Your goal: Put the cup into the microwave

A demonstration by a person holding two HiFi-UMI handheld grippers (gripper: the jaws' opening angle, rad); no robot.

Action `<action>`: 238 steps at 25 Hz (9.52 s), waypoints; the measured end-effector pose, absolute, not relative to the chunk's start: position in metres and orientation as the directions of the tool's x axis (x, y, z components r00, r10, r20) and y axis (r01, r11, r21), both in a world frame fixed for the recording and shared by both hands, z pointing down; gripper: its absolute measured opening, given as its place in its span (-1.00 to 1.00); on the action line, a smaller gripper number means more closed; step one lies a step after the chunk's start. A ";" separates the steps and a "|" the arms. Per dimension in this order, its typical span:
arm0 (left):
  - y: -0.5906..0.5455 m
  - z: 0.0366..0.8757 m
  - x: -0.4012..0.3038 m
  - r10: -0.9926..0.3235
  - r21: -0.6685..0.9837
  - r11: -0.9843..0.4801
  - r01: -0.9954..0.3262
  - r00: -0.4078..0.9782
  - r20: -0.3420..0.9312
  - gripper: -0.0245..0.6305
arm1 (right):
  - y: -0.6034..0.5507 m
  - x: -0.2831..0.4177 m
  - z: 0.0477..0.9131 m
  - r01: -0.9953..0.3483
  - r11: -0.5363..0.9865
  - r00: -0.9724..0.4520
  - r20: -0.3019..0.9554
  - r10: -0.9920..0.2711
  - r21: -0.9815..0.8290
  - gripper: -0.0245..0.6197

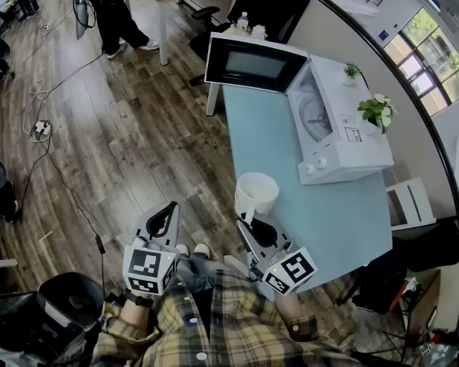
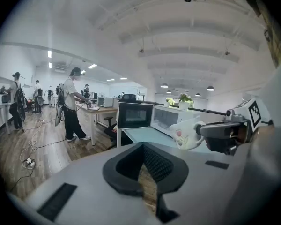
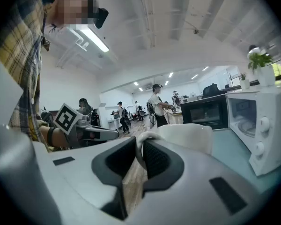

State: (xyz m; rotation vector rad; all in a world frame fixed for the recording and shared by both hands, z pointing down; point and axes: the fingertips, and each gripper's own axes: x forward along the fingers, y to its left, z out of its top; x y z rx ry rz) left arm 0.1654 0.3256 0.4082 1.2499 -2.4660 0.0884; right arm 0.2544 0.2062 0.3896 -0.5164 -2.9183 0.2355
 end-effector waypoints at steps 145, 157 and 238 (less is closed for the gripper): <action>-0.120 0.445 -0.037 -0.636 0.205 -0.629 -0.750 0.648 0.418 -0.95 | -0.112 0.064 0.415 -0.750 0.571 -0.637 0.134 -0.759 -0.335 -0.75; -0.117 0.469 -0.029 -0.615 0.232 -0.623 -0.747 0.651 0.445 -0.95 | -0.141 0.044 0.429 -0.730 0.621 -0.670 0.119 -0.733 -0.286 -0.75; -0.116 0.497 -0.041 -0.645 0.245 -0.584 -0.774 0.626 0.438 -0.95 | -0.250 0.008 0.523 -0.825 0.547 -0.565 0.177 -0.806 -0.141 -0.62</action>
